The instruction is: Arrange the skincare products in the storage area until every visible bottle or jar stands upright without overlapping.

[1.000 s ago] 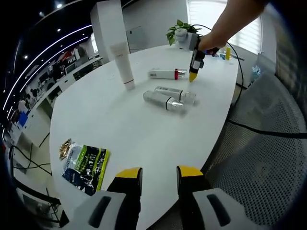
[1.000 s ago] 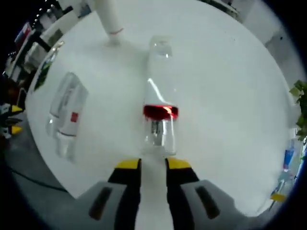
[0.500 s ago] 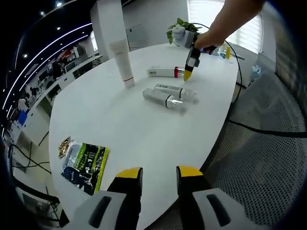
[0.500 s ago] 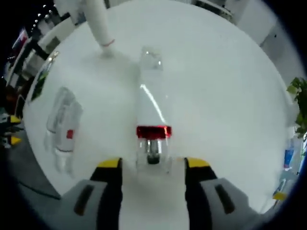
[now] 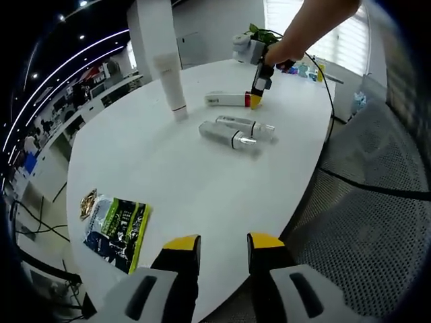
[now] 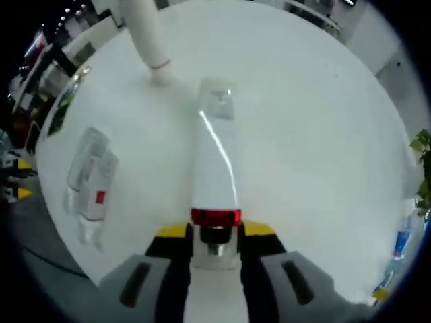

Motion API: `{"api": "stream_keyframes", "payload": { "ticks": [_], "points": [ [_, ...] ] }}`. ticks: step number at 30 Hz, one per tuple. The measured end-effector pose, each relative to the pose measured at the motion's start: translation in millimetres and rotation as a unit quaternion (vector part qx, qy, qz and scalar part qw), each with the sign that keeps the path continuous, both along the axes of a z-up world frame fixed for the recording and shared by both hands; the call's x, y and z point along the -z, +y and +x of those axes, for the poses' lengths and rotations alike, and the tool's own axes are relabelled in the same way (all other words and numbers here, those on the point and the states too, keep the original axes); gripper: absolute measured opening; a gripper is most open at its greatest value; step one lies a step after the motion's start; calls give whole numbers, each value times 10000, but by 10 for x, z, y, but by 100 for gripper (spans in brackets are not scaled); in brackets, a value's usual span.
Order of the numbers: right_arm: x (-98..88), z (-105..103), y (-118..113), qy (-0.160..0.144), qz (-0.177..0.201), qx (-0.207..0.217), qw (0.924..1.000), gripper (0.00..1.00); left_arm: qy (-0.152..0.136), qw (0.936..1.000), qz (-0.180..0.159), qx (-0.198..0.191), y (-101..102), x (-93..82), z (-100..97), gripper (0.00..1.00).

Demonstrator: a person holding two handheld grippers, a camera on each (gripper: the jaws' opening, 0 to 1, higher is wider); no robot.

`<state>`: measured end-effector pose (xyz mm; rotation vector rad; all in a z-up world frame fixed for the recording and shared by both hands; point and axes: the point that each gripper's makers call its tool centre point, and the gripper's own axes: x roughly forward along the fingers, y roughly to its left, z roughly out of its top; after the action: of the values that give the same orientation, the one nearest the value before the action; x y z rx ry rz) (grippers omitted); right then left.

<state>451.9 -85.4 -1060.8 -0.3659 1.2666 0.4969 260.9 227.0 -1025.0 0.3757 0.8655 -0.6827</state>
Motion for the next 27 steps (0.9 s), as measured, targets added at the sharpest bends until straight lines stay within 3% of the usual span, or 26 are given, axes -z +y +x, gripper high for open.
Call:
{"api": "stream_keyframes", "payload": {
  "ticks": [4,6,15,19,27],
  "points": [
    [-26,-20,-17,-39,-155,-385,9991,24,7,10000,44,-29,21,5,5,28],
    [-37,-67,-35,131,-146,-428,9989,24,-8,10000,38,-50,24,2,14,28],
    [-203,-88,-78,444,4,-197,9988,24,-54,10000,44,-44,19,-13,23,27],
    [-361,-156,73,869,605,490,9932,24,-71,10000,53,-46,15,-19,21,27],
    [-550,-345,227,1086,639,328,9915,24,-109,9999,54,-8,-19,-38,18,27]
  ]
}}
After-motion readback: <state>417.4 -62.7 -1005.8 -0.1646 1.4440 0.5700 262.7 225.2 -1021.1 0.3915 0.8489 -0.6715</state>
